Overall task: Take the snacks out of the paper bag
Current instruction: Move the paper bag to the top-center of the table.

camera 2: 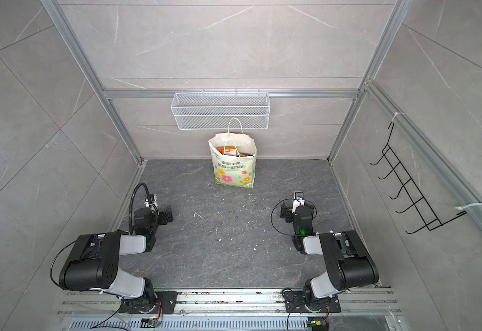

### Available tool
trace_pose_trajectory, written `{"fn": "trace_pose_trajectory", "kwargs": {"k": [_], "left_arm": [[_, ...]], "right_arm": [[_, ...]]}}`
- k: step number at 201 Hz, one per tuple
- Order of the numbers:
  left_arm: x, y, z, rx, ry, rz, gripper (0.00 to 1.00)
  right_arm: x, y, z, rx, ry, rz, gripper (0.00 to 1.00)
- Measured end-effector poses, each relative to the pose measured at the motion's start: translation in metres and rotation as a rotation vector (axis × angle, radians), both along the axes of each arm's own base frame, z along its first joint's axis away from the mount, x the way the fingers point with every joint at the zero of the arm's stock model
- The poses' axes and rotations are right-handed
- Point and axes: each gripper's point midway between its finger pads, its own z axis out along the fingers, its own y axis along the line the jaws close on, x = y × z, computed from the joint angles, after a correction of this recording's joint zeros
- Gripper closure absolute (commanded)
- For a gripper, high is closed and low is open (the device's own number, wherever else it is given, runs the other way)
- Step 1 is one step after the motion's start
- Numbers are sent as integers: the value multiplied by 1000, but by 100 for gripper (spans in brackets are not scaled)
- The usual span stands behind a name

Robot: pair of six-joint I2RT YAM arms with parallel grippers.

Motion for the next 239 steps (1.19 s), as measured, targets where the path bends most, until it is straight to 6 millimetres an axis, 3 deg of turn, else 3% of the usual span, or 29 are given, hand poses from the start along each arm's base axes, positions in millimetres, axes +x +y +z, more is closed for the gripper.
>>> {"fn": "trace_pose_trajectory", "kwargs": {"k": [203, 215, 223, 239], "left_arm": [[-1, -3, 0, 4, 11, -7, 2], [-4, -11, 9, 28, 32, -18, 5], [-2, -22, 28, 44, 12, -41, 5], [9, -49, 91, 18, -120, -108, 5]], "right_arm": [[0, 1, 1, -2, 4, 2, 0], [-2, 3, 1, -11, 69, -12, 0], [2, 5, 12, -1, 102, -29, 2], [28, 11, 70, 48, 80, -47, 9]]}}
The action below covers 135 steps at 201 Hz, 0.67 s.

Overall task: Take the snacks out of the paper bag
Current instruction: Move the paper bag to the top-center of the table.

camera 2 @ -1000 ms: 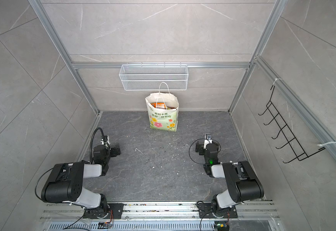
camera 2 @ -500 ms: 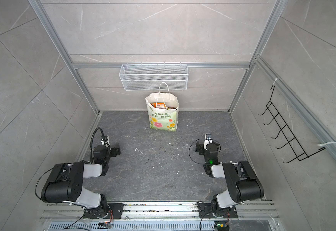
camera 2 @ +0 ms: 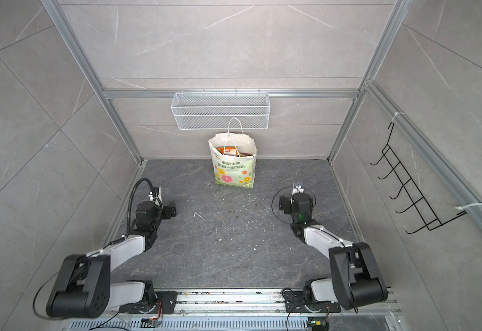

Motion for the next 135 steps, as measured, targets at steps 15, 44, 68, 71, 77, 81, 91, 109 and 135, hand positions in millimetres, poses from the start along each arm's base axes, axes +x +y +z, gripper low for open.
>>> {"fn": "trace_pose_trajectory", "kwargs": {"k": [15, 44, 68, 71, 77, 81, 91, 109, 135], "left_arm": [[19, -19, 72, -57, -101, -66, 8], [77, -62, 205, -124, -189, -267, 12], [107, -100, 243, -141, -180, -459, 13], [110, -105, 242, -142, -166, -479, 14], [118, -114, 237, -141, -135, -521, 13], [124, -121, 233, -138, -113, -548, 13], [143, -140, 213, -133, -35, -610, 13], [168, -167, 176, -107, 77, -680, 13], [180, -197, 133, -81, 196, -739, 11]], "right_arm": [[25, 10, 63, 62, -46, 9, 13], [46, 34, 127, 170, -86, 80, 16], [58, 61, 113, 233, 17, 155, 18], [61, 65, 110, 242, 37, 163, 18], [65, 73, 105, 250, 66, 183, 18], [69, 80, 102, 256, 91, 198, 18], [76, 98, 100, 264, 132, 238, 18], [84, 123, 113, 276, 156, 297, 18], [94, 146, 144, 287, 136, 347, 19]]}}
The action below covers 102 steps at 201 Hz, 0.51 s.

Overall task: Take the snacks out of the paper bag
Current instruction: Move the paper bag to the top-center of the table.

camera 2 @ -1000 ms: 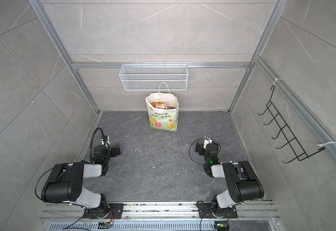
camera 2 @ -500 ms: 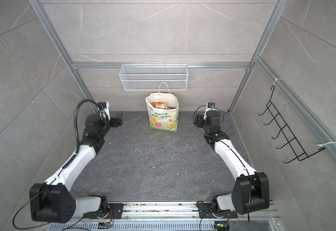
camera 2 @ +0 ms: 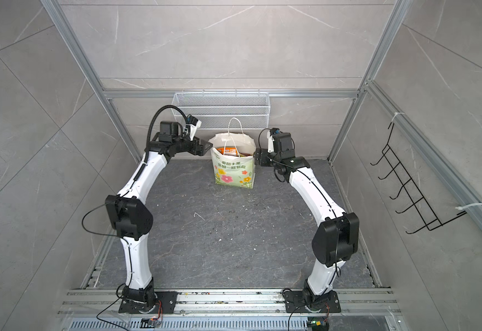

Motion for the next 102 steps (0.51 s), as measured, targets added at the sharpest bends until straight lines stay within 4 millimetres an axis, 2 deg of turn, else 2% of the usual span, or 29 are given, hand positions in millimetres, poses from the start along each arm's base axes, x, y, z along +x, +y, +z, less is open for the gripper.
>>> {"fn": "trace_pose_trajectory", "kwargs": {"k": [11, 25, 46, 76, 102], "left_arm": [[0, -9, -12, 17, 24, -20, 12], [-1, -18, -17, 27, 31, -39, 12], [-5, -29, -8, 26, 12, -59, 17], [-5, -34, 13, 17, -43, -67, 25], [-7, -40, 10, 23, -45, -77, 25]], "right_arm": [[5, 4, 12, 5, -13, 7, 19], [12, 7, 22, 6, -17, 7, 19], [31, 11, 31, 2, -26, -3, 19], [60, 18, 23, -12, -5, -11, 23], [85, 27, 9, -19, 10, -9, 25]]}}
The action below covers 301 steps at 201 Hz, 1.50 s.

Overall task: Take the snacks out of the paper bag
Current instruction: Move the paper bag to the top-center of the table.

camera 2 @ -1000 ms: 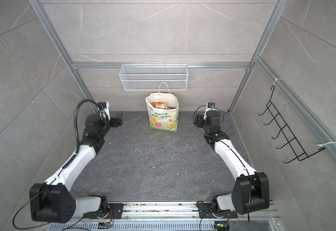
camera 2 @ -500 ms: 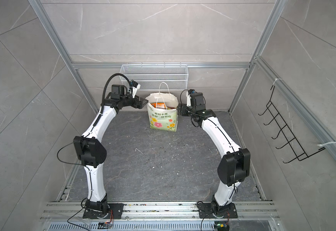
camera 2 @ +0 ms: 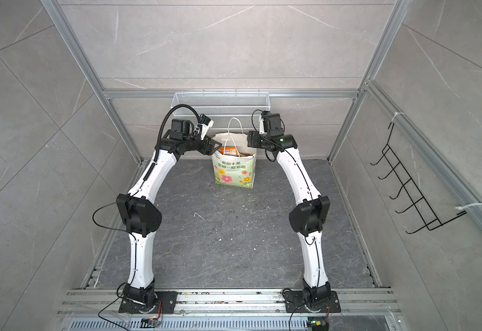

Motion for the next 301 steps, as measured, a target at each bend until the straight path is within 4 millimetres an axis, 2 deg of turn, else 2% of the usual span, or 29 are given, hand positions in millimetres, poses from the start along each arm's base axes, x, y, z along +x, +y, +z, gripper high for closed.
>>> {"fn": "trace_pose_trajectory", "kwargs": {"k": [32, 53, 75, 96, 118, 128, 147, 185, 197, 236, 251, 301], "left_arm": [[-10, -4, -29, 19, 49, -7, 24], [-24, -2, -35, 19, 63, -2, 24], [-42, 4, -20, 9, 43, 5, 24], [-58, 9, 5, -6, -8, 9, 24], [-71, 13, 28, -25, -63, 10, 24], [-75, 15, 35, -31, -82, 11, 24], [-77, 16, 39, -34, -98, 14, 23], [-74, 19, 27, -18, -81, 36, 23], [-73, 20, 25, -14, -83, 44, 22], [-72, 24, 19, -3, -87, 69, 22], [-71, 26, 20, 1, -92, 79, 22], [-71, 30, 28, 6, -113, 100, 22]], "right_arm": [[20, 9, -15, 2, -11, 1, 27], [25, 11, -28, -3, 3, 3, 30], [30, 14, -42, -7, 15, 5, 34], [35, 17, -50, -6, 15, 10, 44], [40, 21, -51, 4, -3, 21, 58], [41, 22, -50, 8, -11, 26, 60], [43, 24, -52, 5, -17, 34, 67], [43, 25, -52, -10, -27, 30, 74], [43, 25, -52, -15, -29, 29, 78], [45, 25, -49, -22, -45, 32, 84], [46, 25, -48, -25, -54, 34, 90], [47, 25, -48, -55, -70, 54, 94]]}}
